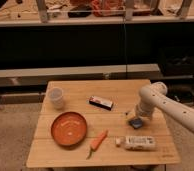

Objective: Wipe the white sponge on the table

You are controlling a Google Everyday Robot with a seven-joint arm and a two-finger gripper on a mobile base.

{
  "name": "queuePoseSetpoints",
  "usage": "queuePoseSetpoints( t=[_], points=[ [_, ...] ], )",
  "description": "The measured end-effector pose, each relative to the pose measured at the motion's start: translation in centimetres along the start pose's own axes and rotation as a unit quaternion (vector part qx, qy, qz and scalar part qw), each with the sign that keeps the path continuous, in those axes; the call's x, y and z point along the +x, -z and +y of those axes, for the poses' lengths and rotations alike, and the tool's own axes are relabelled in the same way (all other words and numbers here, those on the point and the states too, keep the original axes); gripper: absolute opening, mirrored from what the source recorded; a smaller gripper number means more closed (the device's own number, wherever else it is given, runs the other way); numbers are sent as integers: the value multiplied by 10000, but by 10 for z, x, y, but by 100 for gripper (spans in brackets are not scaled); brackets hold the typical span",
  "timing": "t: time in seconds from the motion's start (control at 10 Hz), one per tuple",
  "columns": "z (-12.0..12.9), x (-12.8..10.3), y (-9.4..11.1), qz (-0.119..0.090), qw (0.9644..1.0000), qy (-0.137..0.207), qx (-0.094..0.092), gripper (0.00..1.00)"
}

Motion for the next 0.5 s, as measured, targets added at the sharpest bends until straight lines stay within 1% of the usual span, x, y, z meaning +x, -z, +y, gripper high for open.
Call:
queuePoseSetpoints(
  t=[0.5],
  points=[
    [0,-2,1,-25,10000,0,-20,80]
  ],
)
